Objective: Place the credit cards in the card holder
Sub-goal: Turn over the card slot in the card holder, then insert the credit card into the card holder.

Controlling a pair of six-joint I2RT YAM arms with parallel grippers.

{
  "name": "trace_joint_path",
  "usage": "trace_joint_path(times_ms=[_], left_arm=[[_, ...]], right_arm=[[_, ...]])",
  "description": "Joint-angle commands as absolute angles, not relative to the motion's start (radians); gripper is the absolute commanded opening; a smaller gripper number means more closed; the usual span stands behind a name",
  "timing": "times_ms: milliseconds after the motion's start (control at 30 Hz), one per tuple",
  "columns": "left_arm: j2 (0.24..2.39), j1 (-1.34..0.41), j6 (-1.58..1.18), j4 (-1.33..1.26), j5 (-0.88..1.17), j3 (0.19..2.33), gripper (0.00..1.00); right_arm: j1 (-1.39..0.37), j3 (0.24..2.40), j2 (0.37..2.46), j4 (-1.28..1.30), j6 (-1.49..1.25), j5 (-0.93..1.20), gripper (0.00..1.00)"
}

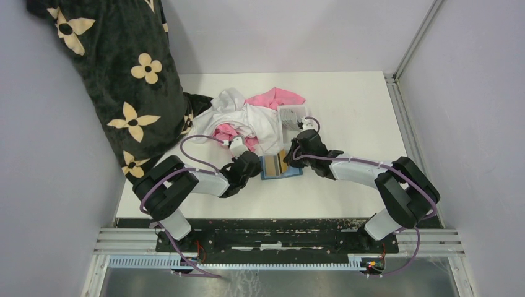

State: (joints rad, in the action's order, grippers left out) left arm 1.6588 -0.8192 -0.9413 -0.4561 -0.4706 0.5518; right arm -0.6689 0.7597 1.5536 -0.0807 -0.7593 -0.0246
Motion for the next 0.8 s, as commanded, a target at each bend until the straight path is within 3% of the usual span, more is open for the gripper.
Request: trace_joint_path(times_ms=[0, 767], left_arm=[[1.7, -0.82, -0.958, -0.313, -0.426, 0.509, 0.14], [1.72, -0.828, -0.959, -0.324, -0.418, 0.511, 0.12]], right_arm=[[-0.661, 0.735, 1.52, -0.141, -0.782, -0.026, 0.01], [-0.644, 0.641, 1.521, -0.248, -0.839, 0.012, 0.01]])
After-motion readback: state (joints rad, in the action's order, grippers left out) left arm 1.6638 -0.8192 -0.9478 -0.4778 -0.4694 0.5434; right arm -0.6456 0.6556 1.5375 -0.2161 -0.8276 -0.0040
